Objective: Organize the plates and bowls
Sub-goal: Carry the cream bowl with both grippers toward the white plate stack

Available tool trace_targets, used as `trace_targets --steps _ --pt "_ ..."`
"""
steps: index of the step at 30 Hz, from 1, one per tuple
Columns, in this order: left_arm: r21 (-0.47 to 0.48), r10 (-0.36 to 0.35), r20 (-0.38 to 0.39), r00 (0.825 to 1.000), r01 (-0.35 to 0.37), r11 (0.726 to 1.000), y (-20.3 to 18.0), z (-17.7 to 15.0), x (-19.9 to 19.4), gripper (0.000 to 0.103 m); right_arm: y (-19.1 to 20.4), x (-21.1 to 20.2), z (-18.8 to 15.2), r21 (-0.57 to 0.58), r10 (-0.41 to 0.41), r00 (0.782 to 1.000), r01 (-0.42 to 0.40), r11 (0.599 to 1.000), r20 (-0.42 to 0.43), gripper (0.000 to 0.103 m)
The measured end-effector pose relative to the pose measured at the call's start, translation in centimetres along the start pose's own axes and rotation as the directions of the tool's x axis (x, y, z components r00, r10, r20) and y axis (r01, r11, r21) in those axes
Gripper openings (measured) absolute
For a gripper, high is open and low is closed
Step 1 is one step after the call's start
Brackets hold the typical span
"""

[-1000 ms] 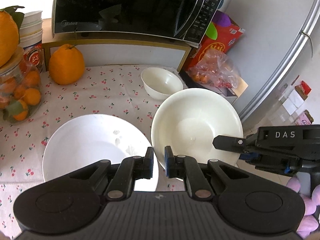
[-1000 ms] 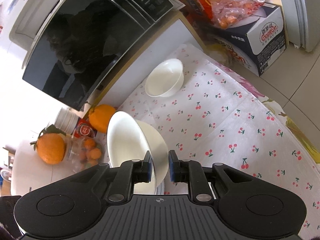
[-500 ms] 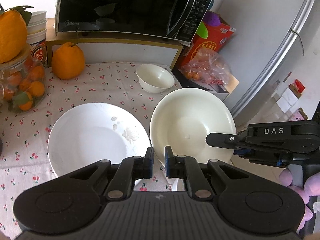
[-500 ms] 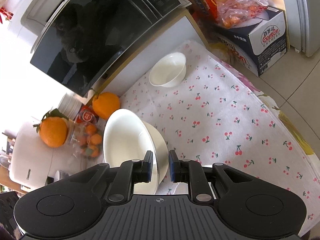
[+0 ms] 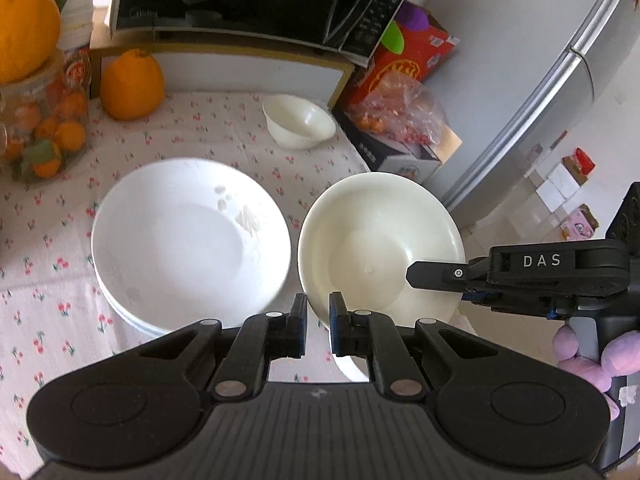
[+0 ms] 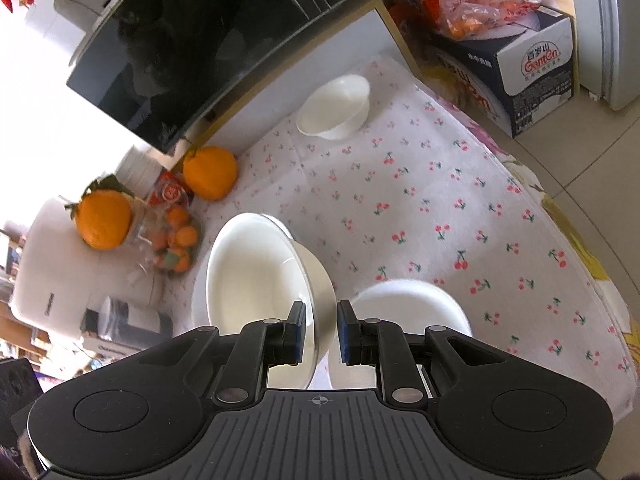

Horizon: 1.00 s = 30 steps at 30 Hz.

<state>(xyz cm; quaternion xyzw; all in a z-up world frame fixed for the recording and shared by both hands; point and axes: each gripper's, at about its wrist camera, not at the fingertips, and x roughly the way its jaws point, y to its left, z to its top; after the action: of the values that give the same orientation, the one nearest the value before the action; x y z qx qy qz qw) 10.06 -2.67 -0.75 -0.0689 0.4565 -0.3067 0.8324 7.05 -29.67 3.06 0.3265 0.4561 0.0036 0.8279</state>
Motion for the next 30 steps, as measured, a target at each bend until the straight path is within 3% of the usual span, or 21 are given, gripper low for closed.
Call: trace_targets --steps 15,30 --pt "-0.021 -0.056 -0.099 0.994 0.054 0.998 -1.0 -1.1 2.1 0.010 -1.7 -0.4 -1.3 -0.039 -0.092 0.995 0.090 0.995 -0.032 0.019" --pt "-0.043 -0.064 -0.185 0.981 0.056 0.997 -1.2 -1.5 4.5 0.010 -3.3 1.4 -1.3 -0.043 -0.179 0.980 0.175 0.984 -0.087 0.020"
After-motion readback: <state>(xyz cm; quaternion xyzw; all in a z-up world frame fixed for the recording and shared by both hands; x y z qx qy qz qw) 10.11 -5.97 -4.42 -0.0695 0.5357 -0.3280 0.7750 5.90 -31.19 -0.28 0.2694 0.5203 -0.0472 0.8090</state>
